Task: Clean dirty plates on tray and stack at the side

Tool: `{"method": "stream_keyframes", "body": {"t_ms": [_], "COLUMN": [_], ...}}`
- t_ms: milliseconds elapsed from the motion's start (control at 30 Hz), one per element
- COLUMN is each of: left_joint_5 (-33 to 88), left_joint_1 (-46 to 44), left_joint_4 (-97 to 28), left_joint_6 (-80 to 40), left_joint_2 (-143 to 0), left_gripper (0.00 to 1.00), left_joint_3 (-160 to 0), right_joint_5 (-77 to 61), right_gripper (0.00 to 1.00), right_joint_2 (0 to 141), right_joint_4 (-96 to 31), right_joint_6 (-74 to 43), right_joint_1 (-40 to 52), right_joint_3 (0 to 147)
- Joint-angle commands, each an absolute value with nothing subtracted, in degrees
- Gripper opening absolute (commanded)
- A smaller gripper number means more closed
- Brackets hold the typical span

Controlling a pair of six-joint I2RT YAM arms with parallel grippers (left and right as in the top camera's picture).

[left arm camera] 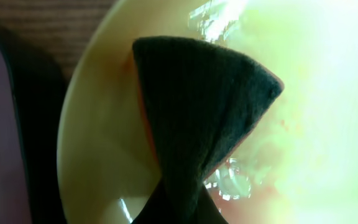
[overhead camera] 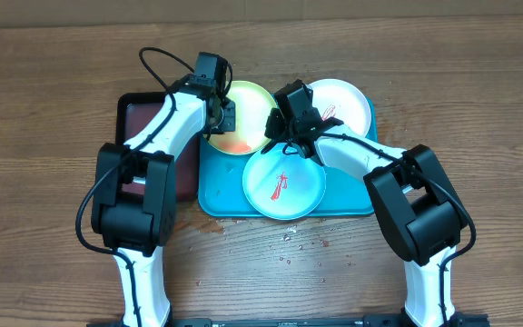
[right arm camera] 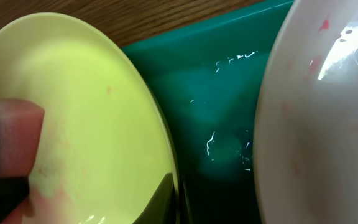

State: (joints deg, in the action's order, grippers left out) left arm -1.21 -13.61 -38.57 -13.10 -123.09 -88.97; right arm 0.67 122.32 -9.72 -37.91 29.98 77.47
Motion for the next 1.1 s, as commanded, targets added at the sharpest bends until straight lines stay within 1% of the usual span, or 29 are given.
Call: {"method": "stream_keyframes", "body": {"t_ms": [0,100,233,467,700,867,1067], "left_joint_5": [2.09,4.36,4.32,3.77,-2.35,-0.97,4.49], "left_joint_1": [-15.05,-16.67,-18.68,-18.06,-16.53,-15.68,-15.84], "left_joint_4": [-41.19,-41.08,-38.33,-33.17,-31.35,-34.2,-40.58], "left_joint_6": [-10.92,-8.95,-8.97,-11.44,-12.4,-11.62,-6.81], "left_joint_2": [-126.28,-126.28,-126.28,-126.32,-126.32,-126.32,-126.32], "left_gripper": [0.04,0.04,0.04,0.04,0.04,0.04,0.04], "left_joint_3": [-86.61,-86.61,-86.61,-86.61,-86.61,-86.61,-86.72], "right_joint_5": [-1.58,-1.61,-1.61,-1.61,-1.61,-1.61,-1.61], "right_gripper": [0.04,0.04,0.04,0.04,0.04,0.04,0.04], "right_joint_2": [122.8,122.8,122.8,122.8,122.8,122.8,122.8], "right_joint_4": [-9.54,-9.52,-9.56,-9.56,-9.56,-9.58,-9.56], "right_joint_6": [-37.78,-37.78,-37.78,-37.76,-37.78,-37.78,-37.78], "right_joint_1": [30.74,30.74,30.74,30.74,30.74,30.74,30.74], "right_joint_3": [78.72,78.72,78.72,78.72,78.72,78.72,78.72]}}
